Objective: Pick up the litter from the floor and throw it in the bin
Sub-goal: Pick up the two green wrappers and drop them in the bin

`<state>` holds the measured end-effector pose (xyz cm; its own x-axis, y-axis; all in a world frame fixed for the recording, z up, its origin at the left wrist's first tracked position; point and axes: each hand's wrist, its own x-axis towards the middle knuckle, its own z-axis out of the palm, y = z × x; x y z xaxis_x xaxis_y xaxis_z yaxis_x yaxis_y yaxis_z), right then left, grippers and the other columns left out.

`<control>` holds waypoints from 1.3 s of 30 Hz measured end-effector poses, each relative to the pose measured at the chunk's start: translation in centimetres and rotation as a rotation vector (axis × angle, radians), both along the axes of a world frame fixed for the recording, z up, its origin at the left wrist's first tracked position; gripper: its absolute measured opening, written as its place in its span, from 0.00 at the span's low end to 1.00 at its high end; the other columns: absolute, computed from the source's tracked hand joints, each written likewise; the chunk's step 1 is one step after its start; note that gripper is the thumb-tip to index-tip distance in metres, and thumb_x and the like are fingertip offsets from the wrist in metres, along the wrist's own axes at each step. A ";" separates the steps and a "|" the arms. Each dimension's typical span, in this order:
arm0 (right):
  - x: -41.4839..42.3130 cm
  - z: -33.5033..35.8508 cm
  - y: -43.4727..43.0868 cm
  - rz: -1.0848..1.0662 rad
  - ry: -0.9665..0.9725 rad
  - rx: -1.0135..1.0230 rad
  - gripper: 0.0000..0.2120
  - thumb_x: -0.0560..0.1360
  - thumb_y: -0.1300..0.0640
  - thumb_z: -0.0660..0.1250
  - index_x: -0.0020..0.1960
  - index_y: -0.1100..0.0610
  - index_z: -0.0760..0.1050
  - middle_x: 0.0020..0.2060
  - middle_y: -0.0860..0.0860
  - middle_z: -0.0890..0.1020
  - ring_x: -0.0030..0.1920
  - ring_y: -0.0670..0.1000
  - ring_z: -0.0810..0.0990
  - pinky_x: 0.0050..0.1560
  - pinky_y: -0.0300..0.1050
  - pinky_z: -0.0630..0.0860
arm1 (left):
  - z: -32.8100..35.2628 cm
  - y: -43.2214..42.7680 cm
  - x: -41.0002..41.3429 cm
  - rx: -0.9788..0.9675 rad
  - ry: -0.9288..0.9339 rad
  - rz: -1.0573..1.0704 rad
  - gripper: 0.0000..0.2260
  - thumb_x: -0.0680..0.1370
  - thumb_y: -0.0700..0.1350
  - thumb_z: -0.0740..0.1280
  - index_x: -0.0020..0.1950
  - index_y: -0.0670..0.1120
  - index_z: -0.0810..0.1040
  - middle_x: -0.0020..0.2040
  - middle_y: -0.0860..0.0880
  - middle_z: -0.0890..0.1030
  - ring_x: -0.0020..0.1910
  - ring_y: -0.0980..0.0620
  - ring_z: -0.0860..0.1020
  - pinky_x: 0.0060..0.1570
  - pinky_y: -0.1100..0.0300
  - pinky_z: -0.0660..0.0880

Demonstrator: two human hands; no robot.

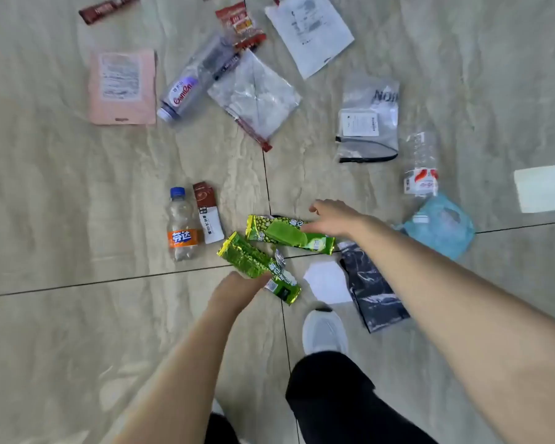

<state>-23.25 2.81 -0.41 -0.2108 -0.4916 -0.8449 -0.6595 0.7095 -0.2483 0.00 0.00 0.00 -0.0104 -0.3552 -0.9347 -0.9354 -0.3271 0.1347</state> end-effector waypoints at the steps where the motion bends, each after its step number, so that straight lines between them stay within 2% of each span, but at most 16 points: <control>1: 0.3 -1.5 -0.1 0.030 0.030 0.005 0.35 0.72 0.42 0.68 0.72 0.59 0.64 0.68 0.58 0.71 0.67 0.59 0.70 0.64 0.51 0.70 | -1.6 0.4 -0.2 0.053 0.019 0.104 0.28 0.72 0.61 0.67 0.63 0.41 0.74 0.57 0.43 0.77 0.56 0.44 0.76 0.50 0.57 0.69; 3: 0.8 -5.0 -0.1 0.086 0.103 -0.018 0.35 0.69 0.43 0.71 0.69 0.59 0.65 0.66 0.58 0.72 0.66 0.59 0.69 0.62 0.51 0.71 | -5.3 1.0 -0.6 0.172 0.018 0.250 0.25 0.74 0.56 0.68 0.63 0.40 0.74 0.53 0.41 0.78 0.49 0.45 0.78 0.43 0.59 0.70; 6: 1.8 -8.4 0.1 0.150 0.181 -0.096 0.33 0.65 0.46 0.74 0.63 0.57 0.66 0.64 0.56 0.73 0.65 0.59 0.67 0.58 0.53 0.70 | -9.2 1.7 -1.1 0.252 -0.030 0.348 0.19 0.74 0.54 0.68 0.56 0.42 0.74 0.38 0.44 0.76 0.32 0.49 0.73 0.30 0.61 0.67; 9: 2.3 -10.0 0.0 0.189 0.251 -0.188 0.29 0.64 0.49 0.74 0.61 0.56 0.67 0.60 0.56 0.76 0.63 0.58 0.70 0.57 0.52 0.69 | -11.6 2.8 -1.1 0.180 -0.033 0.461 0.17 0.71 0.55 0.70 0.50 0.44 0.74 0.41 0.44 0.80 0.34 0.48 0.78 0.31 0.59 0.71; 11: 2.5 -10.6 0.0 0.199 0.289 -0.229 0.26 0.66 0.53 0.72 0.61 0.56 0.69 0.57 0.56 0.79 0.62 0.58 0.72 0.56 0.51 0.68 | -12.4 3.8 -0.8 0.095 -0.025 0.512 0.16 0.67 0.56 0.72 0.44 0.46 0.75 0.43 0.44 0.82 0.40 0.45 0.82 0.42 0.52 0.79; 13: 2.6 -10.9 0.2 0.174 0.319 -0.271 0.22 0.68 0.56 0.70 0.60 0.56 0.71 0.54 0.57 0.81 0.60 0.58 0.73 0.56 0.49 0.69 | -12.5 4.5 -0.6 0.040 -0.023 0.633 0.16 0.64 0.54 0.75 0.41 0.44 0.77 0.39 0.44 0.82 0.41 0.43 0.81 0.50 0.49 0.79; 15: 2.6 -10.8 0.5 0.133 0.306 -0.257 0.20 0.70 0.55 0.69 0.61 0.55 0.73 0.54 0.57 0.81 0.61 0.58 0.73 0.56 0.49 0.71 | -12.2 4.7 -0.3 0.038 0.029 0.786 0.16 0.65 0.48 0.77 0.45 0.40 0.80 0.36 0.44 0.81 0.34 0.45 0.78 0.39 0.56 0.75; 17: 2.6 -10.6 1.0 0.024 0.244 -0.222 0.21 0.70 0.55 0.70 0.63 0.54 0.75 0.56 0.57 0.81 0.62 0.59 0.73 0.56 0.48 0.72 | -11.2 4.6 0.0 0.041 0.070 0.834 0.14 0.67 0.44 0.76 0.48 0.38 0.80 0.39 0.43 0.81 0.33 0.46 0.77 0.35 0.59 0.69; 20: 2.9 -9.2 1.3 -0.302 0.128 -0.225 0.22 0.69 0.54 0.73 0.62 0.54 0.76 0.59 0.55 0.80 0.61 0.57 0.77 0.55 0.45 0.73 | -8.5 3.1 0.4 -0.023 0.121 0.803 0.12 0.68 0.42 0.76 0.48 0.40 0.80 0.42 0.43 0.81 0.37 0.46 0.78 0.34 0.61 0.68; 22: 3.3 -8.2 0.9 -0.452 0.064 -0.220 0.25 0.70 0.53 0.74 0.65 0.55 0.74 0.62 0.55 0.79 0.60 0.55 0.78 0.55 0.44 0.73 | -6.5 1.0 0.7 -0.103 0.153 0.736 0.10 0.69 0.43 0.76 0.47 0.41 0.80 0.39 0.44 0.81 0.32 0.51 0.77 0.30 0.62 0.67; 24: 3.7 -7.1 0.0 -0.512 0.026 -0.246 0.20 0.69 0.53 0.74 0.59 0.58 0.77 0.57 0.56 0.82 0.53 0.55 0.80 0.47 0.41 0.71 | -4.6 -1.7 1.3 -0.211 0.194 0.676 0.10 0.68 0.42 0.76 0.47 0.41 0.81 0.35 0.47 0.81 0.28 0.56 0.77 0.30 0.64 0.72; 27: 4.5 -6.2 -2.0 -0.625 -0.040 -0.295 0.15 0.69 0.55 0.74 0.52 0.59 0.78 0.50 0.55 0.82 0.50 0.55 0.80 0.45 0.41 0.70 | -2.5 -5.8 2.9 -0.319 0.253 0.648 0.12 0.68 0.41 0.76 0.49 0.39 0.83 0.40 0.45 0.82 0.35 0.51 0.78 0.46 0.57 0.76; 29: 5.3 -6.0 -3.3 -0.693 -0.067 -0.306 0.18 0.69 0.55 0.74 0.56 0.61 0.78 0.53 0.56 0.82 0.51 0.55 0.79 0.48 0.43 0.71 | -1.9 -8.5 4.5 -0.372 0.252 0.599 0.12 0.67 0.43 0.76 0.48 0.41 0.83 0.39 0.47 0.82 0.35 0.52 0.78 0.44 0.57 0.74; 32: 6.4 -6.3 -5.0 -0.805 -0.100 -0.357 0.15 0.69 0.57 0.74 0.53 0.62 0.78 0.51 0.58 0.83 0.46 0.54 0.80 0.48 0.45 0.75 | -2.1 -11.8 6.7 -0.414 0.245 0.523 0.12 0.68 0.46 0.76 0.48 0.43 0.82 0.42 0.45 0.83 0.39 0.49 0.79 0.47 0.54 0.74; 36: 7.9 -6.6 -7.8 -0.897 -0.174 -0.393 0.11 0.69 0.59 0.74 0.50 0.59 0.78 0.50 0.58 0.84 0.49 0.58 0.83 0.54 0.53 0.79 | -4.0 -13.7 8.4 -0.391 0.230 0.472 0.14 0.68 0.44 0.76 0.51 0.41 0.82 0.45 0.44 0.83 0.39 0.47 0.78 0.45 0.55 0.74; 39: 8.9 -6.9 -11.5 -0.851 -0.185 -0.456 0.11 0.70 0.58 0.74 0.50 0.59 0.78 0.50 0.58 0.84 0.46 0.55 0.82 0.51 0.49 0.78 | -5.6 -13.8 8.9 -0.379 0.252 0.487 0.16 0.67 0.43 0.77 0.51 0.40 0.81 0.45 0.44 0.84 0.38 0.48 0.80 0.43 0.56 0.76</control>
<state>-14.31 -8.71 -7.32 -0.5297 -0.5237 -0.6672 0.1045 0.7403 -0.6641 8.85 -13.81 -5.63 0.0325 -0.6780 -0.7343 -0.6176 -0.5913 0.5186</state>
